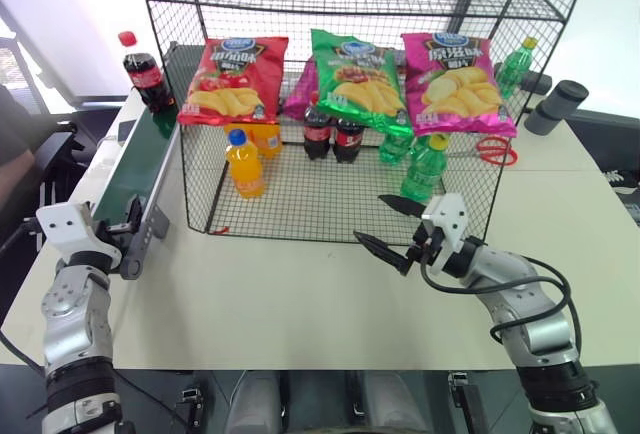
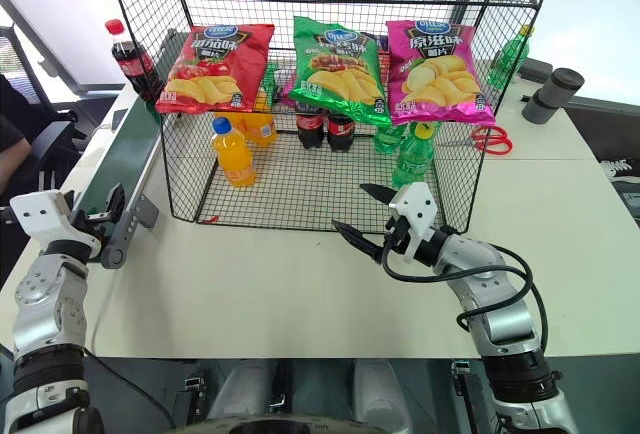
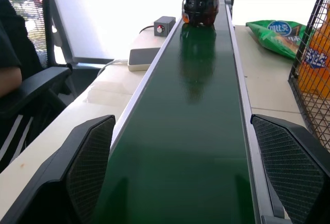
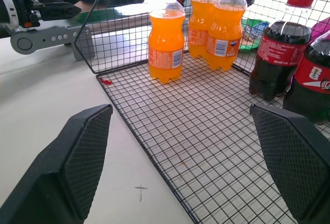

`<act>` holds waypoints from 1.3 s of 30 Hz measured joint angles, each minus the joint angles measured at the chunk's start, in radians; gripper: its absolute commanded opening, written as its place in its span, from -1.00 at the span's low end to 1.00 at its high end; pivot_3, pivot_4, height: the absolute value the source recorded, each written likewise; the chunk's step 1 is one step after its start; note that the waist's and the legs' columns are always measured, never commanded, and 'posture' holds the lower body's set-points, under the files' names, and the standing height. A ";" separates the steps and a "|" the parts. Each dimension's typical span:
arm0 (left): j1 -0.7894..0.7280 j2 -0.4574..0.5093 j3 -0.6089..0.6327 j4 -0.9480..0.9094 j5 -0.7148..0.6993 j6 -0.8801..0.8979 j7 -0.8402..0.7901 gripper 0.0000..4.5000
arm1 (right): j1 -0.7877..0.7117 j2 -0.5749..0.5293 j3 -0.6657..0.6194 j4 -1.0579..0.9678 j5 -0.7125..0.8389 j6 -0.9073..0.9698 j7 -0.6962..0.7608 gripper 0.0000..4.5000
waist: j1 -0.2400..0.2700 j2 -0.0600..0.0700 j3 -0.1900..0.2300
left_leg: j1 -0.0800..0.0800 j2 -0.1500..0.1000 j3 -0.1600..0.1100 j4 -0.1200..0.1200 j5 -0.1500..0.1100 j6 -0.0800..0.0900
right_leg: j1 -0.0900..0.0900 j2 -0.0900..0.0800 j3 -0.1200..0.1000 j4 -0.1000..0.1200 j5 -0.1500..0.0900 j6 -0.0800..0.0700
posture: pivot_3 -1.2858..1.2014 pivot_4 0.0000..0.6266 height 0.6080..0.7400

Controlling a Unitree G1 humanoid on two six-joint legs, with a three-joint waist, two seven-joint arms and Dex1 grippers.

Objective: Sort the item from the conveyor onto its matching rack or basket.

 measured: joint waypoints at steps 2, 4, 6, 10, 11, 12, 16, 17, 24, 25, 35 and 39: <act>0.001 0.000 0.000 0.000 -0.001 0.000 0.001 1.00 | 0.000 0.002 0.000 0.000 0.000 0.000 0.002 0.97 | 0.000 0.000 0.000 | 0.000 0.000 0.000 0.000 0.000 0.000 | 0.000 0.000 0.000 0.000 0.000 0.000 | 0.03 -0.52 1.00; 0.001 0.000 0.000 0.000 -0.003 0.000 0.001 1.00 | 0.000 0.003 0.000 0.001 0.000 -0.001 0.003 0.97 | 0.000 0.000 0.000 | 0.000 0.000 0.000 0.000 0.000 0.000 | 0.000 0.000 0.000 0.000 0.000 0.000 | 0.03 -0.52 1.00; 0.001 0.000 0.000 0.000 -0.004 0.000 0.003 1.00 | 0.000 0.003 0.000 0.001 0.000 -0.001 0.008 0.97 | 0.000 0.000 0.000 | 0.000 0.000 0.000 0.000 0.000 0.000 | 0.000 0.000 0.000 0.000 0.000 0.000 | 0.03 -0.52 1.00; 0.001 0.000 0.000 0.000 -0.001 -0.004 0.009 1.00 | 0.001 0.006 0.000 0.001 0.008 -0.002 0.019 0.97 | 0.000 0.000 0.000 | 0.000 0.000 0.000 0.000 0.000 0.000 | 0.000 0.000 0.000 0.000 0.000 0.000 | 0.03 -0.52 1.00; 0.001 0.000 0.000 0.000 -0.001 -0.006 0.011 1.00 | 0.002 0.009 0.000 -0.001 0.016 -0.001 0.024 0.97 | 0.000 0.000 0.000 | 0.000 0.000 0.000 0.000 0.000 0.000 | 0.000 0.000 0.000 0.000 0.000 0.000 | 0.03 -0.52 1.00; 0.001 0.000 0.000 0.001 0.000 -0.007 0.014 1.00 | 0.004 0.012 0.000 -0.005 0.031 0.001 0.030 0.97 | 0.000 0.000 0.000 | 0.000 0.000 0.000 0.000 0.000 0.000 | 0.000 0.000 0.000 0.000 0.000 0.000 | 0.03 -0.52 1.00; 0.001 0.001 0.000 0.007 0.001 -0.019 0.020 1.00 | 0.013 0.014 -0.001 -0.037 0.075 0.012 0.051 0.97 | 0.000 0.000 0.000 | 0.000 0.000 0.000 0.000 0.000 0.000 | 0.000 0.000 0.000 0.000 0.000 0.000 | 0.03 -0.52 1.00; 0.001 0.001 0.000 0.007 0.001 -0.021 0.021 1.00 | 0.015 0.014 0.000 -0.044 0.081 0.012 0.054 0.97 | 0.000 0.000 0.000 | 0.000 0.000 0.000 0.000 0.000 0.000 | 0.000 0.000 0.000 0.000 0.000 0.000 | 0.03 -0.52 1.00; -0.006 0.003 0.000 0.015 0.001 -0.023 0.024 1.00 | 0.017 0.033 0.030 -0.079 0.091 0.028 0.054 0.97 | 0.000 0.000 0.000 | 0.000 0.000 0.000 0.000 0.000 0.000 | 0.000 -0.001 0.000 0.000 0.000 0.000 | 0.03 -0.52 1.00; -0.006 0.003 0.000 0.015 0.001 -0.023 0.024 1.00 | 0.017 0.036 0.036 -0.079 0.090 0.028 0.052 0.97 | 0.000 0.000 0.000 | 0.000 0.000 0.000 0.000 0.000 0.000 | 0.000 -0.001 0.000 0.000 0.000 0.000 | 0.03 -0.52 1.00; -0.009 0.004 0.000 0.021 0.000 -0.027 0.025 1.00 | 0.015 0.038 0.042 -0.079 0.081 0.028 0.046 0.97 | 0.000 0.000 0.000 | 0.000 0.000 0.000 0.000 0.000 0.000 | 0.000 -0.001 0.000 0.000 0.000 0.000 | 0.03 -0.52 1.00; -0.012 0.004 0.000 0.026 0.000 -0.028 0.025 1.00 | 0.014 0.038 0.042 -0.078 0.078 0.028 0.046 0.97 | 0.000 0.000 0.000 | 0.000 0.000 0.000 0.000 0.000 0.000 | 0.000 -0.001 0.000 0.000 0.000 0.000 | 0.03 -0.52 1.00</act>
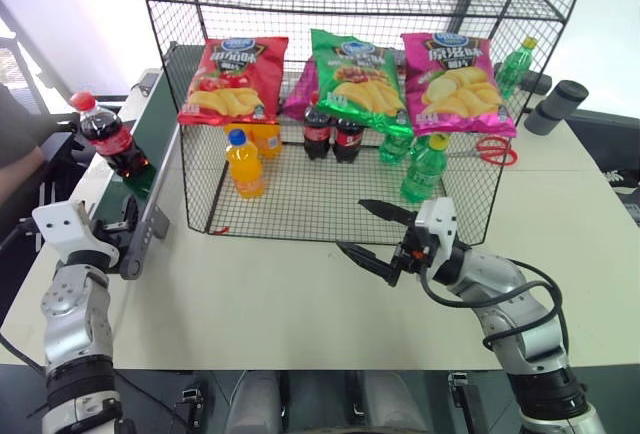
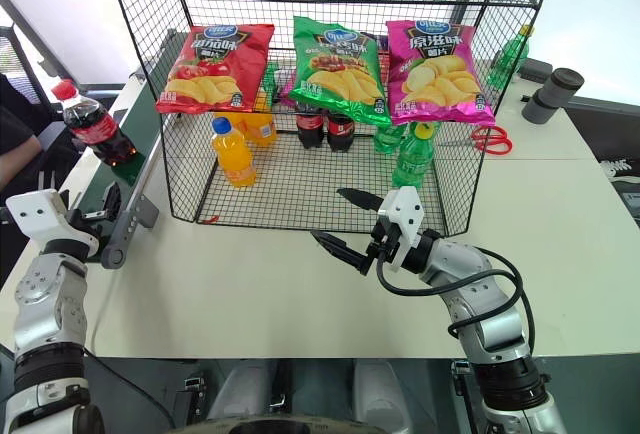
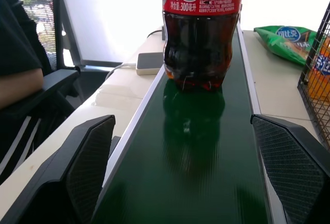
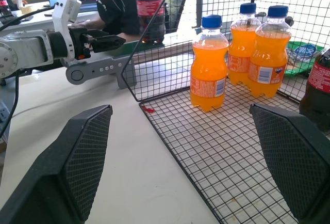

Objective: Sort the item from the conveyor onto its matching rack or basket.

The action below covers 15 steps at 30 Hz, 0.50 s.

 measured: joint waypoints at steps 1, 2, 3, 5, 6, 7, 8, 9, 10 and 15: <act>0.000 0.000 0.000 0.000 0.000 -0.001 0.000 1.00 | -0.001 0.000 0.000 0.000 0.000 0.000 0.000 0.97 | 0.000 0.000 0.000 | 0.000 0.000 0.000 0.000 0.000 0.000 | 0.000 0.000 0.000 0.000 0.000 0.000 | 0.03 -0.52 1.00; 0.000 0.000 0.000 0.000 0.000 -0.002 0.000 1.00 | -0.003 0.000 0.000 0.000 0.000 0.000 0.000 0.97 | 0.000 0.000 0.000 | 0.000 0.000 0.000 0.000 0.000 0.000 | 0.000 0.000 0.000 0.000 0.000 0.000 | 0.03 -0.52 1.00; 0.000 0.000 0.000 0.000 0.000 -0.002 0.000 1.00 | -0.004 0.000 0.000 0.000 -0.001 0.000 0.000 0.97 | 0.000 0.000 0.000 | 0.000 0.000 0.000 0.000 0.000 0.000 | 0.000 0.000 0.000 0.000 0.000 0.000 | 0.03 -0.52 1.00; 0.000 0.000 0.000 0.000 -0.001 -0.008 0.000 1.00 | -0.005 0.000 0.000 0.000 -0.001 0.000 0.000 0.97 | 0.000 0.000 0.000 | 0.000 0.000 0.000 0.000 0.000 0.000 | 0.000 0.000 0.000 0.000 0.000 0.000 | 0.03 -0.52 1.00; 0.000 0.000 0.000 0.000 -0.002 -0.014 0.000 1.00 | -0.005 0.000 0.000 0.000 -0.001 0.000 0.000 0.97 | 0.000 0.000 0.000 | 0.000 0.000 0.000 0.000 0.000 0.000 | 0.000 0.000 0.000 0.000 0.000 0.000 | 0.03 -0.52 1.00; 0.000 0.000 0.001 0.000 -0.002 -0.016 0.000 1.00 | -0.005 0.000 0.001 0.000 -0.001 0.000 0.000 0.97 | 0.000 0.000 0.000 | 0.000 0.000 0.000 0.000 0.000 0.000 | 0.000 0.000 0.000 0.000 0.000 0.000 | 0.03 -0.52 1.00; 0.000 0.000 0.001 0.000 -0.003 -0.017 0.000 1.00 | -0.005 0.000 0.001 0.000 -0.001 0.000 0.000 0.97 | 0.000 0.000 0.000 | 0.000 0.000 0.000 0.000 0.000 0.000 | 0.000 0.000 0.000 0.000 0.000 0.000 | 0.03 -0.52 1.00; 0.000 0.000 0.001 0.000 -0.003 -0.019 -0.001 1.00 | -0.005 0.000 0.002 0.000 -0.001 0.000 0.000 0.97 | 0.000 0.000 0.000 | 0.000 0.000 0.000 0.000 0.000 0.000 | 0.000 0.000 0.000 0.000 0.000 0.000 | 0.03 -0.52 1.00; 0.000 0.000 0.002 0.000 -0.004 -0.021 -0.001 1.00 | -0.005 0.000 0.003 0.000 -0.002 0.000 0.000 0.97 | 0.000 0.000 0.000 | 0.000 0.000 0.000 0.000 0.000 0.000 | 0.000 0.000 0.000 0.000 0.000 0.000 | 0.03 -0.52 1.00; -0.001 0.000 0.006 0.000 -0.015 -0.045 0.000 1.00 | -0.006 0.000 0.017 0.000 -0.007 0.000 0.001 0.97 | 0.000 0.000 0.000 | 0.000 0.000 0.000 0.000 0.000 0.000 | 0.000 0.000 0.000 0.000 0.000 0.000 | 0.03 -0.52 1.00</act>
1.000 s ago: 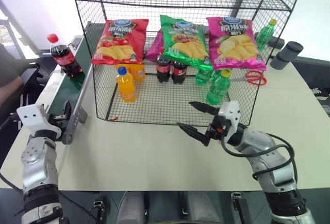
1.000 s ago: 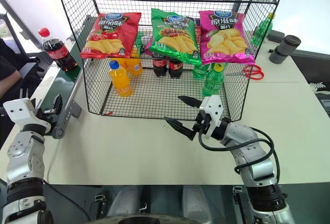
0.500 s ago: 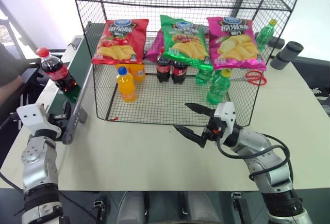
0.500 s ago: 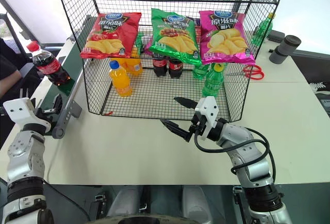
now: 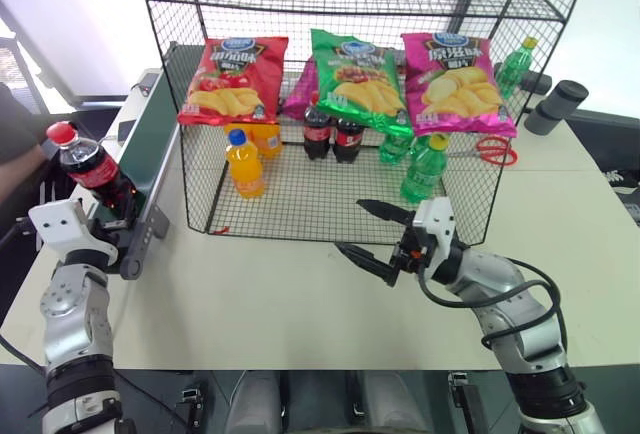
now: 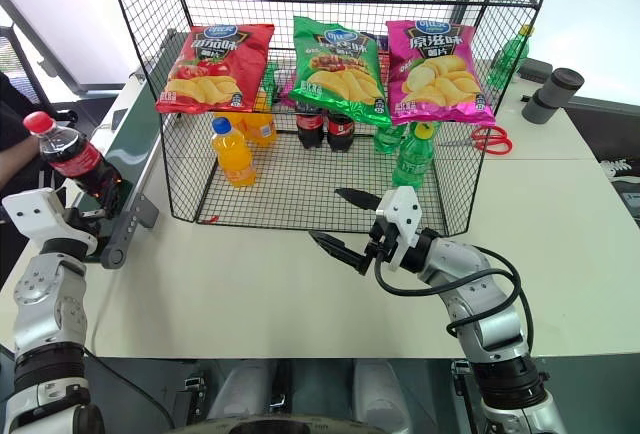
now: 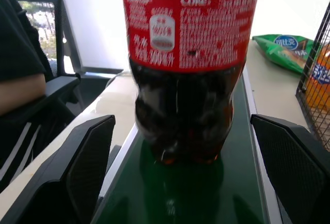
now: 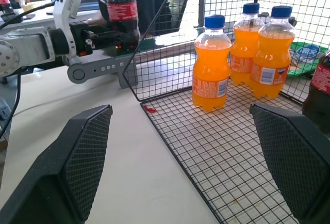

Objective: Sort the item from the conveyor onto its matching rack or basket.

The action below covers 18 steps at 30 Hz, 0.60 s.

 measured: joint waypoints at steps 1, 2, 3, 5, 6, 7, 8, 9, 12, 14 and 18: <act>0.000 0.000 0.001 0.000 -0.002 0.000 0.001 1.00 | 0.000 0.000 0.000 0.000 0.000 0.000 0.000 0.97 | 0.000 0.000 0.000 | 0.000 0.000 0.000 0.000 0.000 0.000 | 0.000 0.000 0.000 0.000 0.000 0.000 | 0.03 -0.52 1.00; 0.000 0.000 0.003 0.000 -0.003 0.000 0.001 1.00 | -0.001 0.000 0.000 0.000 0.000 0.000 0.000 0.97 | 0.000 0.000 0.000 | 0.000 0.000 0.000 0.000 0.000 0.000 | 0.000 0.000 0.000 0.000 0.000 0.000 | 0.03 -0.52 1.00; 0.000 0.000 0.003 0.000 -0.005 0.000 0.001 1.00 | -0.001 0.000 0.000 0.000 0.000 0.000 0.000 0.97 | 0.000 0.000 0.000 | 0.000 0.000 0.000 0.000 0.000 0.000 | 0.000 0.000 0.000 0.000 0.000 0.000 | 0.03 -0.52 1.00; 0.000 0.000 0.003 0.000 -0.005 0.000 0.001 0.89 | -0.001 0.000 0.000 0.000 0.000 0.000 0.000 0.99 | 0.000 0.000 0.000 | 0.000 0.000 0.000 0.000 0.000 0.000 | 0.000 0.000 0.000 0.000 0.000 0.000 | 0.03 -0.52 1.00; 0.000 0.000 0.003 0.000 -0.005 0.000 0.002 0.76 | -0.001 0.000 0.000 0.000 0.000 0.000 0.000 1.00 | 0.000 0.000 0.000 | 0.000 0.000 0.000 0.000 0.000 0.000 | 0.000 0.000 0.000 0.000 0.000 0.000 | 0.03 -0.52 1.00; 0.001 0.000 0.004 0.000 -0.005 0.001 0.004 0.62 | -0.001 0.000 0.000 0.000 0.000 0.000 0.000 1.00 | 0.000 0.000 0.000 | 0.000 0.000 0.000 0.000 0.000 0.000 | 0.000 0.000 0.000 0.000 0.000 0.000 | 0.03 -0.52 1.00; 0.001 0.001 0.006 0.000 -0.005 0.001 0.003 0.42 | -0.001 0.000 0.000 0.000 -0.001 0.000 0.000 1.00 | 0.000 0.000 0.000 | 0.000 0.000 0.000 0.000 0.000 0.000 | 0.000 0.000 0.000 0.000 0.000 0.000 | 0.03 -0.52 1.00; 0.002 0.000 0.006 -0.001 -0.006 0.000 0.002 0.28 | -0.001 0.001 0.001 0.000 -0.001 0.000 0.000 1.00 | 0.000 0.000 0.000 | 0.000 0.000 0.000 0.000 0.000 0.000 | 0.000 0.000 0.000 0.000 0.000 0.000 | 0.03 -0.52 1.00; 0.009 0.000 0.006 -0.008 -0.006 0.000 0.001 0.28 | -0.001 0.003 0.001 0.000 -0.001 0.001 0.000 1.00 | 0.002 0.000 0.000 | 0.000 0.000 0.000 0.000 0.000 0.000 | 0.000 0.000 0.000 0.000 0.000 0.000 | 0.03 -0.52 1.00; 0.016 0.000 0.006 -0.015 -0.006 0.000 0.003 0.28 | -0.001 0.003 0.001 0.000 -0.001 0.003 0.000 1.00 | 0.001 0.000 0.000 | 0.000 0.000 0.000 0.000 0.000 0.000 | 0.000 -0.001 0.000 0.000 0.000 0.000 | 0.03 -0.52 1.00; 0.038 0.013 0.008 -0.062 -0.034 0.025 -0.026 0.28 | -0.001 0.003 0.001 0.000 -0.001 0.006 0.000 1.00 | 0.000 -0.002 0.001 | -0.001 0.000 -0.001 0.000 0.000 0.000 | -0.001 -0.001 0.000 -0.001 0.000 0.000 | 0.03 -0.52 1.00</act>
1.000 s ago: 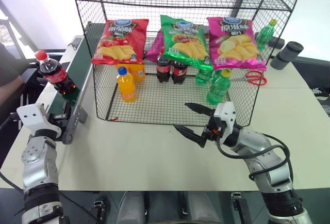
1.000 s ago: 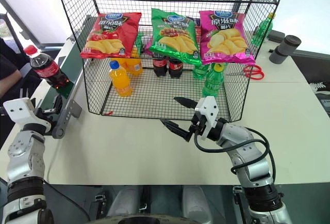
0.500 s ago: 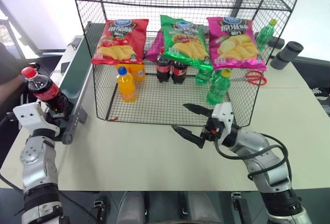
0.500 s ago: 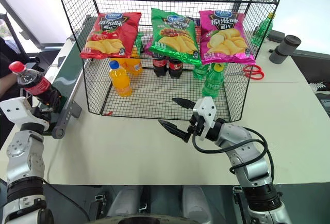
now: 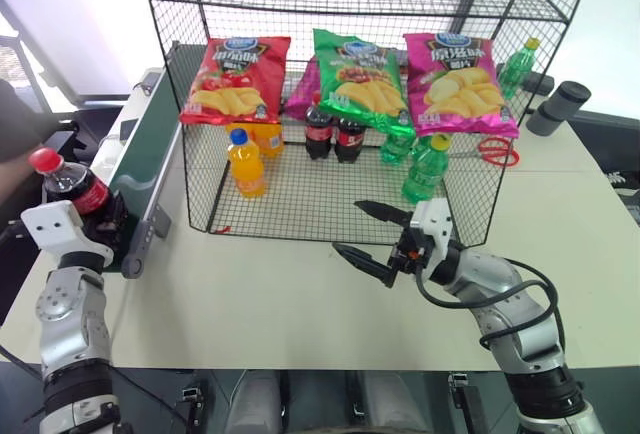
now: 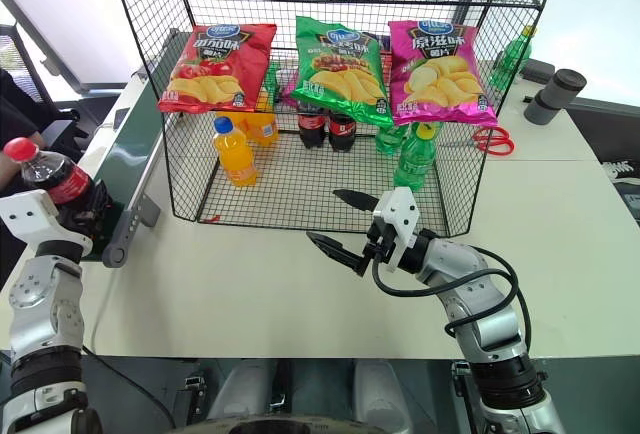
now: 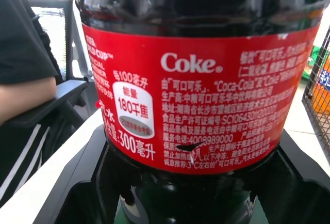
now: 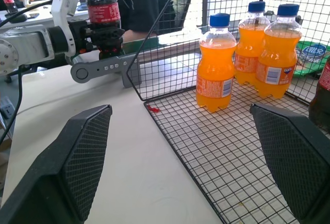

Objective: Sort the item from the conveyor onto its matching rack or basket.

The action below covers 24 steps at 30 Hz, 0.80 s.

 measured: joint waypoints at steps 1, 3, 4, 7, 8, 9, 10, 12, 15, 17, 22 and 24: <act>0.004 0.016 0.000 -0.024 -0.020 0.018 -0.024 0.28 | 0.000 0.000 0.000 0.000 0.000 0.001 0.000 1.00 | 0.000 -0.001 0.000 | -0.001 0.000 0.000 0.000 0.000 0.000 | -0.001 0.000 0.000 0.000 0.000 0.000 | 0.03 -0.52 1.00; 0.016 0.059 0.010 -0.098 -0.083 0.073 -0.083 0.28 | -0.001 -0.001 0.000 0.000 0.000 0.005 0.001 1.00 | -0.001 -0.002 0.000 | -0.001 0.000 0.000 -0.001 0.000 0.000 | -0.001 0.000 0.000 -0.001 0.000 0.000 | 0.03 -0.52 1.00; 0.023 0.084 0.017 -0.138 -0.118 0.106 -0.112 0.28 | -0.002 -0.002 -0.001 0.000 0.001 0.007 0.002 1.00 | -0.002 -0.002 0.000 | -0.001 0.000 0.000 -0.002 0.000 0.000 | -0.001 -0.001 0.000 -0.002 0.000 0.000 | 0.03 -0.52 1.00; 0.057 0.174 0.027 -0.271 -0.235 0.220 -0.222 0.28 | -0.009 -0.008 -0.002 0.000 0.016 0.028 0.009 1.00 | -0.005 -0.002 0.000 | -0.001 0.000 0.000 -0.003 0.000 -0.001 | -0.001 -0.002 0.000 -0.004 0.000 -0.001 | 0.03 -0.52 1.00; 0.069 0.202 0.026 -0.319 -0.280 0.271 -0.269 0.28 | -0.016 -0.008 -0.003 0.000 0.030 0.046 0.011 1.00 | -0.005 -0.002 0.000 | -0.001 0.000 0.000 -0.003 0.000 -0.001 | -0.001 -0.002 0.000 -0.004 -0.001 -0.002 | 0.03 -0.52 1.00; 0.077 0.221 0.019 -0.353 -0.313 0.311 -0.302 0.28 | -0.021 -0.009 -0.003 -0.001 0.046 0.061 0.013 1.00 | -0.004 -0.001 0.000 | -0.001 0.000 0.000 -0.003 0.000 -0.001 | -0.001 -0.002 0.000 -0.004 -0.002 -0.004 | 0.03 -0.52 1.00; 0.079 0.234 0.008 -0.376 -0.336 0.345 -0.327 0.28 | -0.026 -0.009 -0.003 -0.002 0.061 0.075 0.015 1.00 | -0.004 -0.001 0.001 | -0.001 0.000 0.000 -0.003 0.000 -0.001 | -0.001 -0.002 0.000 -0.004 -0.002 -0.004 | 0.03 -0.52 1.00; 0.078 0.251 -0.040 -0.441 -0.379 0.421 -0.372 0.28 | -0.044 -0.009 -0.003 -0.007 0.090 0.107 0.020 1.00 | -0.003 -0.001 0.001 | -0.001 0.000 0.000 -0.003 0.000 -0.001 | 0.000 -0.002 0.000 -0.004 -0.002 -0.004 | 0.03 -0.52 1.00; 0.073 0.254 -0.164 -0.519 -0.383 0.472 -0.425 0.28 | -0.069 -0.008 -0.003 -0.030 0.115 0.134 0.018 1.00 | -0.004 -0.001 0.001 | -0.001 0.000 0.000 -0.003 0.000 -0.001 | -0.001 -0.002 0.000 -0.004 -0.002 -0.004 | 0.03 -0.52 1.00; 0.028 0.219 -0.286 -0.534 -0.339 0.481 -0.449 0.28 | -0.089 -0.004 -0.002 -0.046 0.127 0.155 0.007 1.00 | 0.002 0.000 0.001 | -0.001 -0.001 0.000 -0.003 0.000 -0.001 | -0.001 -0.002 0.000 -0.004 -0.002 -0.004 | 0.03 -0.52 1.00; -0.068 0.135 -0.538 -0.519 -0.214 0.449 -0.537 0.28 | -0.112 0.009 -0.001 -0.081 0.138 0.194 -0.024 1.00 | -0.003 0.000 0.001 | -0.002 -0.001 0.001 -0.003 0.000 0.000 | -0.002 -0.001 0.000 -0.004 0.000 -0.001 | 0.03 -0.52 1.00; -0.124 0.109 -0.597 -0.484 -0.161 0.406 -0.577 0.28 | -0.117 0.013 0.000 -0.081 0.138 0.206 -0.035 1.00 | -0.001 0.000 0.001 | -0.002 -0.001 0.001 -0.003 0.000 0.000 | -0.002 0.000 0.000 -0.003 0.000 -0.001 | 0.03 -0.52 1.00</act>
